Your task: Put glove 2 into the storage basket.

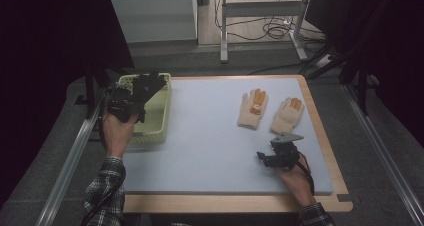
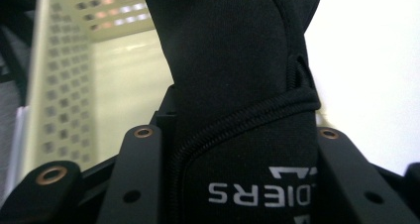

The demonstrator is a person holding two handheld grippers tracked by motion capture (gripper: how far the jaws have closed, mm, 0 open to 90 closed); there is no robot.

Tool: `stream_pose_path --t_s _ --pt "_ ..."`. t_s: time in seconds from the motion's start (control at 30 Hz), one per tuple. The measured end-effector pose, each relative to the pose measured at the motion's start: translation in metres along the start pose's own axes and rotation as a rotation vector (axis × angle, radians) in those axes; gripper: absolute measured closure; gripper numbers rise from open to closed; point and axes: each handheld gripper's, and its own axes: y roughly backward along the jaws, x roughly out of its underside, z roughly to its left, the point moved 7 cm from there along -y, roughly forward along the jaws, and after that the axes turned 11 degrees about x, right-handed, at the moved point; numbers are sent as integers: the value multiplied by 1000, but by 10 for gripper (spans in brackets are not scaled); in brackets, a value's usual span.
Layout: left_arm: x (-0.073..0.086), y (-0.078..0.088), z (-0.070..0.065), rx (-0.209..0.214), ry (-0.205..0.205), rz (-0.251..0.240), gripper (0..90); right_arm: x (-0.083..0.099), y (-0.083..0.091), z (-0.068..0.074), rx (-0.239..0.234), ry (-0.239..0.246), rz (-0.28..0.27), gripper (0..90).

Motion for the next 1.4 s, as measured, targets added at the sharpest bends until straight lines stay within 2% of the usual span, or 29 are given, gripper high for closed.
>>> stream_pose_path --t_s 0.23,0.4,0.57,0.67,0.8,0.9,0.97,1.0,1.1,1.17,1.2,1.3,1.4 --pt "8 -14 32 -49 57 26 579 0 0 0 0 -2 -3 267" --pt "13 -26 47 -74 74 60 574 0 0 0 0 -2 -3 267" --pt "18 -36 58 -98 90 100 576 0 0 0 0 -2 -3 267" --pt "19 -41 63 -104 117 120 576 0 0 0 0 -2 -3 267" --pt "16 -43 67 -117 119 134 572 0 0 0 0 -2 -3 267" --pt "16 -47 70 -130 112 169 558 0 0 0 0 -2 -3 267" --pt "16 -51 71 -132 124 168 547 0 0 0 -1 -2 -3 267" --pt "17 -51 73 -131 123 182 538 0 0 0 -1 -2 -3 267" --pt "17 -53 75 -134 139 199 462 0 0 0 -1 -2 -3 267" --pt "17 -53 76 -121 145 197 324 0 0 0 0 -2 -3 267" --pt "16 -52 76 -123 142 189 291 0 0 0 0 -2 -3 267" --pt "16 -50 73 -85 148 182 217 0 0 0 0 -2 -3 267" --pt "16 -49 69 -81 138 181 147 0 0 0 0 -2 -3 267"
